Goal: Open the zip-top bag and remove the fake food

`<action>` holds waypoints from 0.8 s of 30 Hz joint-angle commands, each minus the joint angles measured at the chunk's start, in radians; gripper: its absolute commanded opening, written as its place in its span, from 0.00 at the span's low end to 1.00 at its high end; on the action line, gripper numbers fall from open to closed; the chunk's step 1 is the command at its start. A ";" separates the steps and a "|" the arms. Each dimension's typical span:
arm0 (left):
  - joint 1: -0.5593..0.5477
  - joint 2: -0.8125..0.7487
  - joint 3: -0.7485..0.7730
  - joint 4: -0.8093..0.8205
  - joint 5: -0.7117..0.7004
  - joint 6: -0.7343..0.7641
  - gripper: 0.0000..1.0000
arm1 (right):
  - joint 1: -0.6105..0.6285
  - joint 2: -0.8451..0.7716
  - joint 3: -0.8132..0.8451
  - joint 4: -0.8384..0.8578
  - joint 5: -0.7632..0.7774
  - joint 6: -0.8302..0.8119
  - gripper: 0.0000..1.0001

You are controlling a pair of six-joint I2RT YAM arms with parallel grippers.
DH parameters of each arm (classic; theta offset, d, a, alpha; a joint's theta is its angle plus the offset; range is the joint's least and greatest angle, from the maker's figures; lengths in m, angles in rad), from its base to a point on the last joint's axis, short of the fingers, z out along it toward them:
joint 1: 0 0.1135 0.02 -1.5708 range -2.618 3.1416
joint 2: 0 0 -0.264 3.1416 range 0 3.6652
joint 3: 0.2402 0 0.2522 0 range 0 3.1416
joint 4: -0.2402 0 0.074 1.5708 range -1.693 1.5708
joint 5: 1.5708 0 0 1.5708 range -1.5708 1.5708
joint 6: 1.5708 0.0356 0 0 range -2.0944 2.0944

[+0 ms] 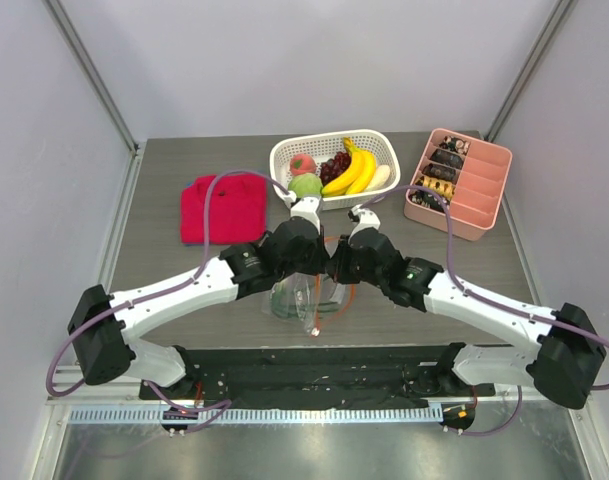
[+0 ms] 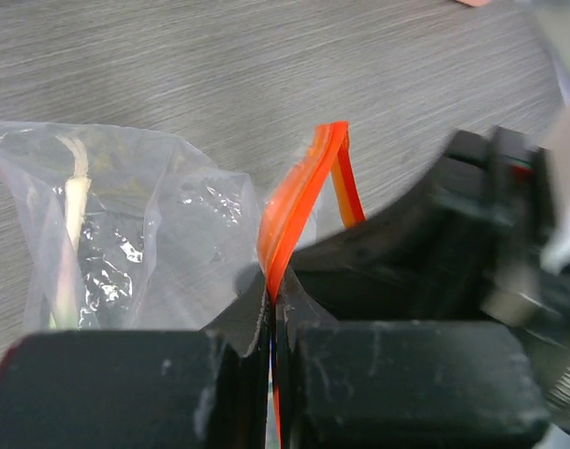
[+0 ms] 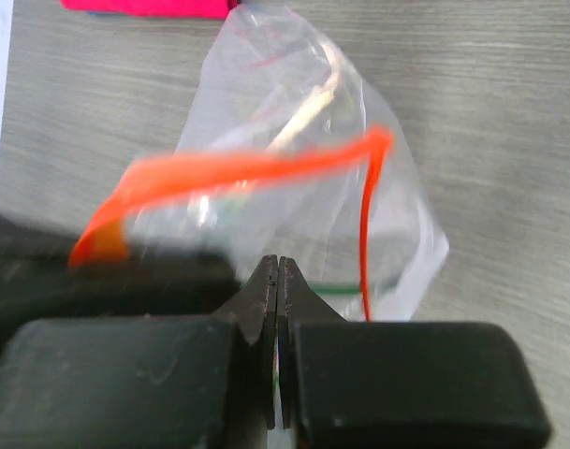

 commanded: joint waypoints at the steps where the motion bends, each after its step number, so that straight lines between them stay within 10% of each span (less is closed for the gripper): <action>1: -0.014 -0.037 0.030 0.064 0.046 -0.028 0.00 | -0.009 0.048 -0.016 0.215 0.001 0.034 0.01; 12: 0.013 -0.172 -0.068 0.059 -0.002 0.017 0.52 | -0.091 0.078 -0.151 0.450 -0.060 0.052 0.02; 19: 0.209 -0.353 -0.279 0.038 -0.009 -0.052 0.51 | -0.131 0.149 -0.170 0.548 -0.252 -0.011 0.03; 24: 0.314 -0.366 -0.356 -0.019 -0.088 -0.107 0.31 | -0.141 0.178 -0.196 0.599 -0.263 0.002 0.03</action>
